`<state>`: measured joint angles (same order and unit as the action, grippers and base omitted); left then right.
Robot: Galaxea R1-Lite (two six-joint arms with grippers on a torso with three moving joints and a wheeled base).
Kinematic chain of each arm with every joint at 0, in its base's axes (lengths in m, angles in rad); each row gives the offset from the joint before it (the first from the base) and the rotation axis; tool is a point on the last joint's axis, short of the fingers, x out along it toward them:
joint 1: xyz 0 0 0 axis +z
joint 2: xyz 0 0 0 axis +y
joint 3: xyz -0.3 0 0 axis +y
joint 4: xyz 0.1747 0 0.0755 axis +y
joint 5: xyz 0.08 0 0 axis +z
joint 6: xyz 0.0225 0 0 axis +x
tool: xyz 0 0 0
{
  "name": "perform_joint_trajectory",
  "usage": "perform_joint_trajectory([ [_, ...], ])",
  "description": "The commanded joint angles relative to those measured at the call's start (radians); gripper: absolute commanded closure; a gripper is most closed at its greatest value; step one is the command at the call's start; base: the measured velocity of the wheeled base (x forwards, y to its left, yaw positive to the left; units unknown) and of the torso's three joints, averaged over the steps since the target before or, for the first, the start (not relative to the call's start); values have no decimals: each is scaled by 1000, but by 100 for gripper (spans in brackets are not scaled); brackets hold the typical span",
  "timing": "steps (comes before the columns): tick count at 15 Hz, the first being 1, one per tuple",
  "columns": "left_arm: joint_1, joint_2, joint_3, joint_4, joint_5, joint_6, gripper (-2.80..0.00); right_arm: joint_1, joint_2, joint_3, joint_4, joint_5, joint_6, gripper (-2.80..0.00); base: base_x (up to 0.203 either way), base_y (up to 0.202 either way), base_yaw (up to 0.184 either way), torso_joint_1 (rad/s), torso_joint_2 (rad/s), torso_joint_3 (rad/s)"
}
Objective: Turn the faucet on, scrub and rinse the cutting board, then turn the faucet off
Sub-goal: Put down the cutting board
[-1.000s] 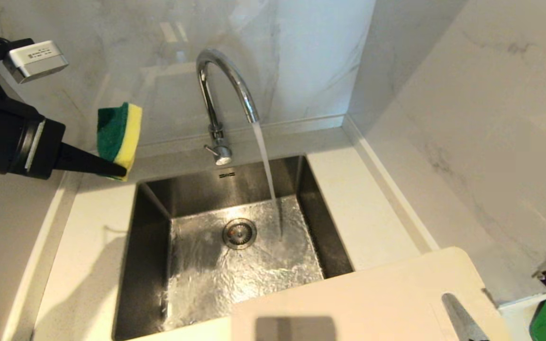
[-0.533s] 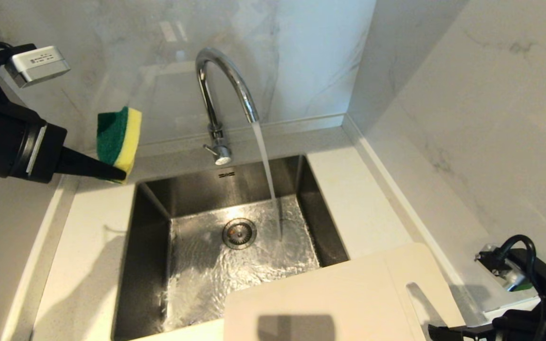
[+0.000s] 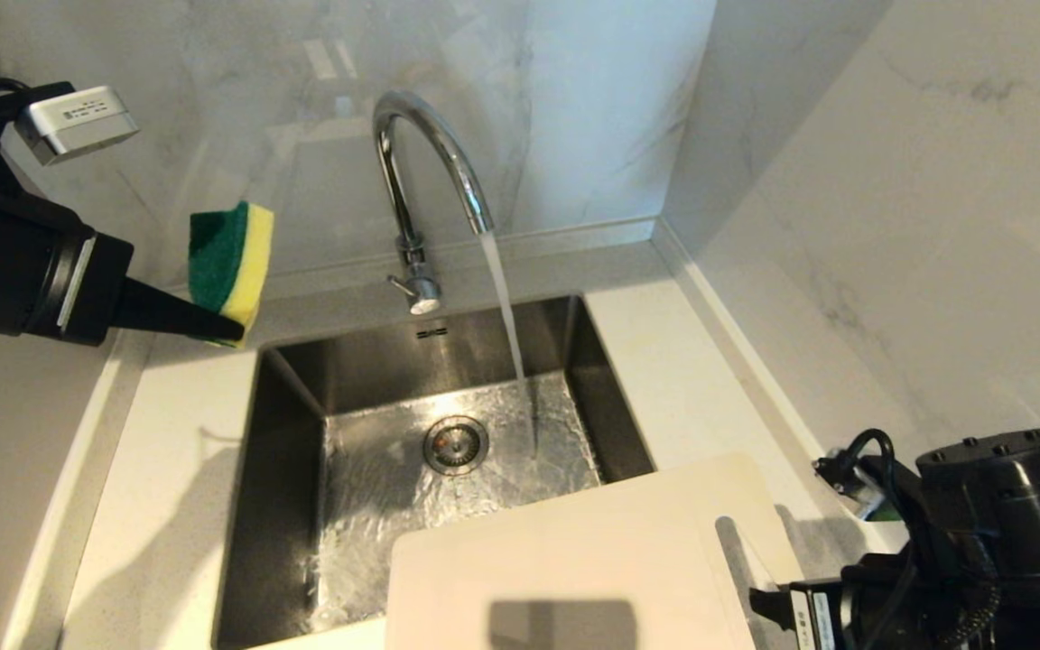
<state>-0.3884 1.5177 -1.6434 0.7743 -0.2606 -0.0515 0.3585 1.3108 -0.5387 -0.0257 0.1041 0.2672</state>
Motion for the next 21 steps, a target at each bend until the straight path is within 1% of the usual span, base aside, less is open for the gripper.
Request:
perform_joint_trajectory([
  [1, 0, 3, -1, 5, -2, -1, 0, -1, 109, 3, -79, 28, 16, 0, 0, 0, 0, 0, 0, 0],
  [2, 0, 3, -1, 5, 0, -1, 0, -2, 146, 3, -105, 32, 21, 0, 0, 0, 0, 0, 0, 0],
  [4, 0, 3, -1, 5, 6, -1, 0, -11, 217, 4, -206, 38, 50, 0, 0, 0, 0, 0, 0, 0],
  [5, 0, 3, 1, 5, 6, -1, 0, -29, 236, 6, -242, 53, 65, 0, 0, 0, 0, 0, 0, 0],
  [7, 0, 3, 5, 5, 12, -1, 0, -71, 244, 6, -251, 75, 69, 0, 0, 0, 0, 0, 0, 0],
  [9, 0, 3, 10, 5, 11, -1, 0, -133, 226, 8, -251, 87, 61, 0, 0, 0, 0, 0, 0, 0],
  [10, 0, 3, 15, 5, 9, -1, 0, -173, 192, 15, -247, 110, 43, 0, 0, 0, 0, 0, 0, 0],
  [11, 0, 5, 17, 5, 9, -2, 0, -227, 167, 22, -232, 146, 6, 0, 0, 0, 0, 0, 0, 0],
  [13, -1, 6, 22, 5, 8, -2, 0, -313, 133, 40, -163, 184, -95, 0, 0, 0, 0, 0, 0, 0],
  [14, -1, 4, 22, 5, 8, -2, 0, -341, 122, 50, -142, 196, -138, 0, 0, 0, 0, 0, 0, 0],
  [15, -1, 5, 22, 5, 8, -2, 0, -357, 110, 54, -137, 214, -161, 0, 0, 0, 0, 0, 0, 0],
  [16, -1, 4, 22, 5, 8, -2, 0, -358, 108, 54, -137, 220, -166, 0, 0, 0, 0, 0, 0, 0],
  [21, -1, -1, 29, 5, 8, -3, 0, -362, 124, 70, -138, 220, -163, 0, 0, 0, 0, 0, 0, 0],
])
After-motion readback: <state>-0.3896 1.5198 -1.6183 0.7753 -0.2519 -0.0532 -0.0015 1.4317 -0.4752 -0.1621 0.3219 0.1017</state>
